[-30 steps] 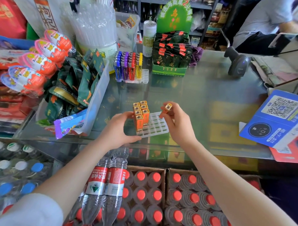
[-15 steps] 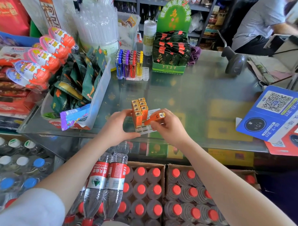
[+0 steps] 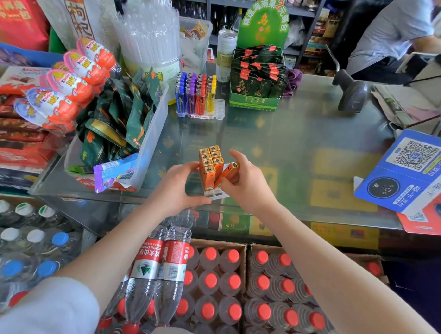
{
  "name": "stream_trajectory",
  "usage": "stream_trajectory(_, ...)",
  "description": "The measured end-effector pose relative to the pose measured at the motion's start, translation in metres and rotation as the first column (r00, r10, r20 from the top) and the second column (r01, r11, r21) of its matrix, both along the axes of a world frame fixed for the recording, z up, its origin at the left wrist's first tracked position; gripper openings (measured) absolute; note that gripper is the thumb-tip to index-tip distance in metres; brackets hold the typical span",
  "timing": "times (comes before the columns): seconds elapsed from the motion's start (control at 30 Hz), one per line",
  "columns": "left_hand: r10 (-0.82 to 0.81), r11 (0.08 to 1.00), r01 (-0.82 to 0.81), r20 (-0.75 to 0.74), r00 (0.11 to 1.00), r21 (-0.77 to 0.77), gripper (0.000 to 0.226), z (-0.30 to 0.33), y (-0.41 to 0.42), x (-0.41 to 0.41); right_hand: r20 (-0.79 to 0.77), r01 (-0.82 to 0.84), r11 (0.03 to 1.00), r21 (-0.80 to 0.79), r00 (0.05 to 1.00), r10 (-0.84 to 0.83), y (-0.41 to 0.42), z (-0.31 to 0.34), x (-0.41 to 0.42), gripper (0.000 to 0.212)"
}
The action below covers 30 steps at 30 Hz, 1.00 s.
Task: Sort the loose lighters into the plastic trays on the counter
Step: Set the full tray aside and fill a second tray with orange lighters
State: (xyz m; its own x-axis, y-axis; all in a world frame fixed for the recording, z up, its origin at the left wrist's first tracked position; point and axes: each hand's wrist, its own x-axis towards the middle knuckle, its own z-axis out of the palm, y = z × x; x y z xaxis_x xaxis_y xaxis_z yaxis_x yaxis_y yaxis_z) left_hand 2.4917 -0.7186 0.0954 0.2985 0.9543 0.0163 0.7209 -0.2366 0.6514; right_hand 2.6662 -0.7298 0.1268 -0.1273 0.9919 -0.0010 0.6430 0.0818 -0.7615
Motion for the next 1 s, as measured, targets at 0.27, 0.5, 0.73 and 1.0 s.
stream_trajectory(0.27,0.002,1.0,-0.002,-0.022,1.0,0.003,0.072,0.0,0.001,0.0,0.24,-0.143,0.988,0.051,0.962,0.127,0.005,0.003,-0.011,0.033)
stream_trajectory(0.5,-0.007,0.999,0.005,-0.046,0.999,-0.032,0.078,-0.005,0.005,-0.002,0.478,-0.354,0.928,0.114,0.839,0.261,0.009,0.022,0.002,0.083)
stream_trajectory(0.73,-0.017,0.999,0.015,-0.04,0.999,-0.042,0.076,-0.006,0.01,-0.003,0.4,-0.299,0.953,0.042,0.879,0.258,0.016,0.0,0.016,0.097)
stream_trajectory(1.0,-0.015,0.991,0.012,-0.027,1.0,-0.133,0.07,0.005,0.033,-0.002,0.478,-0.247,0.967,-0.055,0.844,0.243,0.042,-0.021,0.045,0.073)
